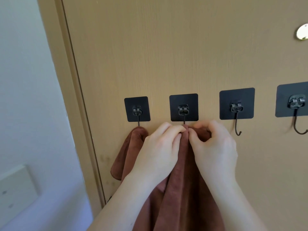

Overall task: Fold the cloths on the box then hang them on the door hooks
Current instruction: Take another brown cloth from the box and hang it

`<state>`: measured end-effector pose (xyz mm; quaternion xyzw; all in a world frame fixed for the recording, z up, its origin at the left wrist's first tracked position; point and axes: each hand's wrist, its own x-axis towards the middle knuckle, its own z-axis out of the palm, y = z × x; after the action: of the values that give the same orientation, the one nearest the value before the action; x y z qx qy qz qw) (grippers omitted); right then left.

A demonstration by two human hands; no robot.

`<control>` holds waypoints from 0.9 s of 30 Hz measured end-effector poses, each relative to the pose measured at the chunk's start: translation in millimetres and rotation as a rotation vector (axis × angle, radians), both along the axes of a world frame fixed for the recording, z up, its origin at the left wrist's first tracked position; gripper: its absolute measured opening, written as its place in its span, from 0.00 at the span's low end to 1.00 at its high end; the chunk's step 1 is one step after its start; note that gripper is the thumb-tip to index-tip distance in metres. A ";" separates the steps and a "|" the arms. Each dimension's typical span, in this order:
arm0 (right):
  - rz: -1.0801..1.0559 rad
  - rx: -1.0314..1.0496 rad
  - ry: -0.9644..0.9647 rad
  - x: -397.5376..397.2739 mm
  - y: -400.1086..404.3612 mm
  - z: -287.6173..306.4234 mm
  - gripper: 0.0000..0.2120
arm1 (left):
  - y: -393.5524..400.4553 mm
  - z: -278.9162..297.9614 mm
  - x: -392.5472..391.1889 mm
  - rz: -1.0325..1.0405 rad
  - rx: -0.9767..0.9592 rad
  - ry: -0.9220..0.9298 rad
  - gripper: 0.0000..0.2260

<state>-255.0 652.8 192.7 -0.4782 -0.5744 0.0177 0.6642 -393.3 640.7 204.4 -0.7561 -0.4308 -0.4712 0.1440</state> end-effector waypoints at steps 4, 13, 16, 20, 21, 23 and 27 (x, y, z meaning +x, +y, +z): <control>0.006 -0.019 0.018 2.2 -1.5 -2.0 0.05 | -7.9 5.4 -0.7 -0.036 -0.141 -0.004 0.13; 0.001 0.072 0.059 6.0 -0.7 0.1 0.03 | -6.6 3.8 2.1 -0.057 -0.077 -0.064 0.10; 0.009 0.152 0.107 6.0 0.7 6.0 0.04 | -4.9 3.5 4.8 -0.068 -0.075 -0.125 0.10; 0.013 0.173 0.108 6.7 5.0 9.2 0.03 | -2.1 2.0 8.6 -0.081 -0.028 -0.132 0.09; 0.006 0.158 0.094 6.4 6.0 8.8 0.03 | -1.3 1.3 8.8 -0.083 -0.011 -0.127 0.09; -0.019 0.127 0.059 6.0 6.9 7.3 0.02 | -0.8 0.6 8.7 -0.073 0.019 -0.105 0.08; -0.068 0.124 -0.003 2.7 7.8 4.3 0.03 | -2.8 2.6 8.3 -0.040 0.033 -0.066 0.07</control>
<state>-252.3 660.6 197.0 -0.4554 -0.5588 -0.0410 0.6919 -384.9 638.0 207.0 -0.7462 -0.4123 -0.5056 0.1327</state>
